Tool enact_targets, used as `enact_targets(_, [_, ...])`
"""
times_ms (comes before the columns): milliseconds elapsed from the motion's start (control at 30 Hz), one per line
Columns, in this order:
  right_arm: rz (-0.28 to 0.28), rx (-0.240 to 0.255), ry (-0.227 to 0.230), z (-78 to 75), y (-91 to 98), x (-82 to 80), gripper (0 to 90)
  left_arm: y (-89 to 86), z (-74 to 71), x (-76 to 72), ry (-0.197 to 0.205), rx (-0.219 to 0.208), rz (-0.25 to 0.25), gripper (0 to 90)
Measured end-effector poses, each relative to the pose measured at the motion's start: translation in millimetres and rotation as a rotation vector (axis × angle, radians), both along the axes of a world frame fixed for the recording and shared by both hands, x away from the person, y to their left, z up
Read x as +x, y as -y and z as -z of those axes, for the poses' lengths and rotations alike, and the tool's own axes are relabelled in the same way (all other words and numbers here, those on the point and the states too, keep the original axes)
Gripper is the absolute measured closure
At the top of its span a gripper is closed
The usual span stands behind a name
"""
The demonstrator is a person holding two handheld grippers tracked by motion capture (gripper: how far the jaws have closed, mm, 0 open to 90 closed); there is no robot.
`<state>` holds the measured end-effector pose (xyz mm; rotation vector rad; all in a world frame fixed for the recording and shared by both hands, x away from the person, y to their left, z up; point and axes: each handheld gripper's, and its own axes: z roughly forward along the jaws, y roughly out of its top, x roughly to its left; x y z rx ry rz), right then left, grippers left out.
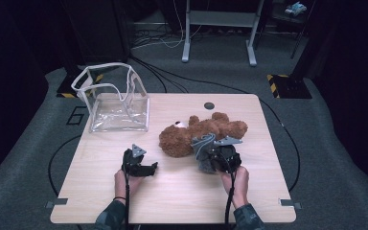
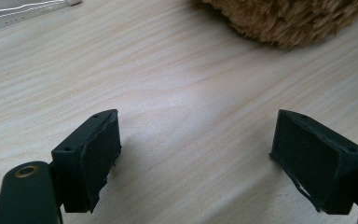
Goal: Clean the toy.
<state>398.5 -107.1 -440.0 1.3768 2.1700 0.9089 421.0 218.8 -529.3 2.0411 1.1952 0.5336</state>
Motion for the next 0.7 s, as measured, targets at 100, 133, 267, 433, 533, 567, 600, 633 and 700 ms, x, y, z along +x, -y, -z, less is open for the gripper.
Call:
enact_targets(100, [0.029, -0.003, -0.017, 5.5, 8.7, -3.1, 68.3, 0.0, 0.0, 0.0, 0.0, 0.0, 0.0, 15.4])
enact_targets(133, [0.036, 0.001, -0.02, 7.0, 11.4, -3.4, 68.3, 0.0, 0.0, 0.0, 0.0, 0.0, 0.0, 15.4])
enact_targets(267, [0.08, -0.002, -0.037, 12.6, 28.0, -5.8, 68.3, 0.0, 0.0, 0.0, 0.0, 0.0, 0.0, 15.4])
enact_targets(433, [0.143, 0.004, -0.039, 15.8, 55.9, -8.1, 68.3, 0.0, 0.0, 0.0, 0.0, 0.0, 0.0, 15.4])
enact_targets(533, [0.18, 0.003, -0.045, 17.5, 71.4, -9.7, 68.2, 0.0, 0.0, 0.1, 0.0, 0.0, 0.0, 15.4])
enact_targets(567, [0.193, 0.001, -0.048, 18.0, 75.7, -10.0, 68.1, 0.1, 0.0, 0.1, -0.001, -0.001, 0.0, 15.4])
enact_targets(600, [0.202, 0.007, -0.057, 18.3, 78.5, -10.4, 68.1, 0.1, 0.0, 0.2, -0.001, 0.0, 0.001, 15.3])
enact_targets(633, [0.205, 0.002, -0.057, 19.5, 82.9, -10.1, 68.1, 0.1, 0.0, 0.2, -0.001, 0.0, 0.0, 15.3])
enact_targets(700, [0.225, -0.006, -0.063, 22.0, 89.7, -9.9, 68.0, 0.1, 0.0, 0.2, 0.0, 0.0, 0.001, 15.3])
